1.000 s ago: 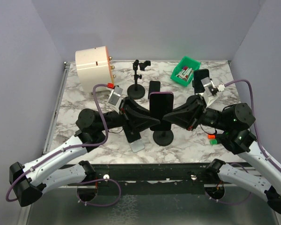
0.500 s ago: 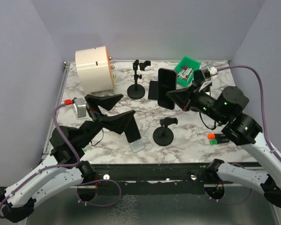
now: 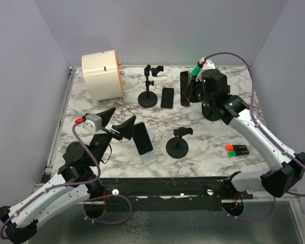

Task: Remove the phone from the phone stand
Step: Place the phone at the center of the board.

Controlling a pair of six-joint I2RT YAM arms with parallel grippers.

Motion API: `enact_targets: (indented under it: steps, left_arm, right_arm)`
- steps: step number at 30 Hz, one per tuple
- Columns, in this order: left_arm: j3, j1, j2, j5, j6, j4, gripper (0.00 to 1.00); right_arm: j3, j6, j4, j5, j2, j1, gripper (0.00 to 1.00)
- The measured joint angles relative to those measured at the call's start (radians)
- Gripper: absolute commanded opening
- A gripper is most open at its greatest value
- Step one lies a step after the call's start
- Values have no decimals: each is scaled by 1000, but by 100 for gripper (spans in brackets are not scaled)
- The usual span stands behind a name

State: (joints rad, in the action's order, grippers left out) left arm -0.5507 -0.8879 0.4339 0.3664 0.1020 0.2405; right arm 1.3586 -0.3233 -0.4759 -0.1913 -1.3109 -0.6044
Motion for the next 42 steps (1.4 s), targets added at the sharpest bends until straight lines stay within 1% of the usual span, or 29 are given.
enact_targets:
  steps: [4,9,12,17,21,32,42]
  left_arm:
    - [6,0,-7,19,-6,-8,99]
    - [9,0,-22,21,-6,-11,99]
    - [9,0,-19,21,-5,-24,99]
    - [9,0,2,21,-6,-49,99]
    - [9,0,15,19,-5,-66,99]
    - [9,0,20,-1,-5,-72,99]
    - [8,0,37,-18,-2,-87,99]
  right_arm:
    - [32,-5,1,25,-77,83,1]
    - [87,-18,6,66,-236,140,1]
    - [134,-20,-2,82,-338,150,1]
    - [290,-24,-38,86,-502,154,1]
    - [373,-45,-50,85,-594,163,1]
    - [404,-74,-111,97,-749,226,1]
    - [408,-97,-110,124,-798,239,1]
